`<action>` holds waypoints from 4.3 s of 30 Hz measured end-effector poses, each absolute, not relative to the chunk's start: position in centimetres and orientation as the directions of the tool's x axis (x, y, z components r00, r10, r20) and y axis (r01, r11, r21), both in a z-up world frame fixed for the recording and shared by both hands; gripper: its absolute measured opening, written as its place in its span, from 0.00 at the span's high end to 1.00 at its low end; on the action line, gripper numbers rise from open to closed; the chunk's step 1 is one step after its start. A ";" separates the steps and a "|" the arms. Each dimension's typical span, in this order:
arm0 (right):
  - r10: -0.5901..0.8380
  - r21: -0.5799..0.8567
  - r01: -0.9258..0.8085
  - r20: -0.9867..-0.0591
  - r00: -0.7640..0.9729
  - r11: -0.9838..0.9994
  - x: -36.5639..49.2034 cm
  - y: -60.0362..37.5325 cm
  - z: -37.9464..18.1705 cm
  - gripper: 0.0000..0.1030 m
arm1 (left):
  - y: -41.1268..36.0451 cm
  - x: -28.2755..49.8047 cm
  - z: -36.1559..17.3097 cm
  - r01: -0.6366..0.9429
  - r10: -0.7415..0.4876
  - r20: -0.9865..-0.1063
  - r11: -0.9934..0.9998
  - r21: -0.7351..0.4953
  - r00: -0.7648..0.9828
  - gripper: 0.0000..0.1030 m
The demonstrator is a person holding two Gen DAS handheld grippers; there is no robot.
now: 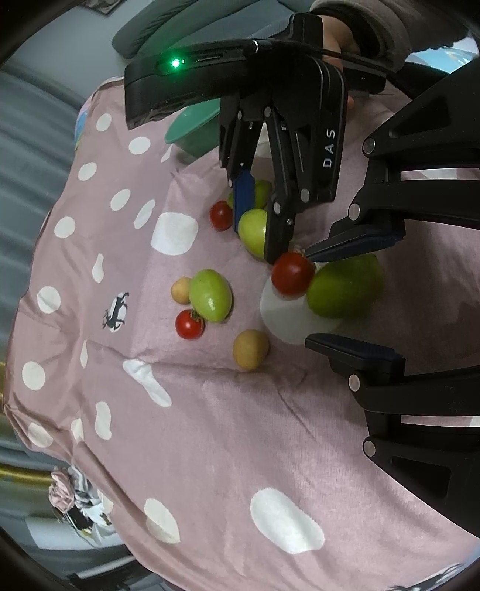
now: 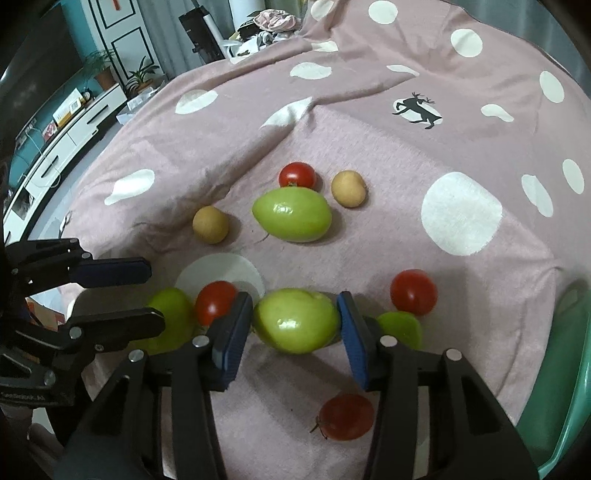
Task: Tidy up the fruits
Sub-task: 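Grasp a green fruit with the right tool while the left tool holds its fruit, then carry both green fruits into the green bowl and release them, then move both open tools back over the remaining fruits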
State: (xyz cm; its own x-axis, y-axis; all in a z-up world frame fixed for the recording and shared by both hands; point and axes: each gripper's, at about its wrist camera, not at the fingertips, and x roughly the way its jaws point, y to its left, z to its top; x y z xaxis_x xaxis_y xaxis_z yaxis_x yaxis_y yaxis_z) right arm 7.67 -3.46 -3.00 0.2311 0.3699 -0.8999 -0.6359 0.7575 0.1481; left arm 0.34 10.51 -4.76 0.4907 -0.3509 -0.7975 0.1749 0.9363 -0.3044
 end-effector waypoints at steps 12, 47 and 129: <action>0.351 0.101 -0.660 -0.900 0.259 0.745 7.1 -3.3 -3.2 0.54 | 9.2 0.6 -5.8 0.205 -0.355 -0.814 0.934 -0.292 0.460 0.60; 0.537 0.327 -0.472 -0.727 0.428 0.819 1.3 -13.6 2.3 0.54 | 7.1 -0.1 -0.5 0.265 -0.370 -0.733 0.928 -0.262 0.571 0.63; 0.336 0.316 -0.157 -0.658 0.674 0.936 -1.2 -28.6 5.1 0.51 | -3.2 4.9 2.5 0.386 -0.391 -0.739 0.902 -0.191 0.549 0.34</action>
State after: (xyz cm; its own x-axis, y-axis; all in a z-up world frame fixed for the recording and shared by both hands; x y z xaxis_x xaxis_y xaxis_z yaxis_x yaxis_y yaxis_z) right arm -1.23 -28.58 5.08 0.6736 0.3356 -0.6585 -0.1572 0.9356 0.3161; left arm 4.92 -3.16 2.49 0.5487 -0.3911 -0.7389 0.3864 0.9024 -0.1907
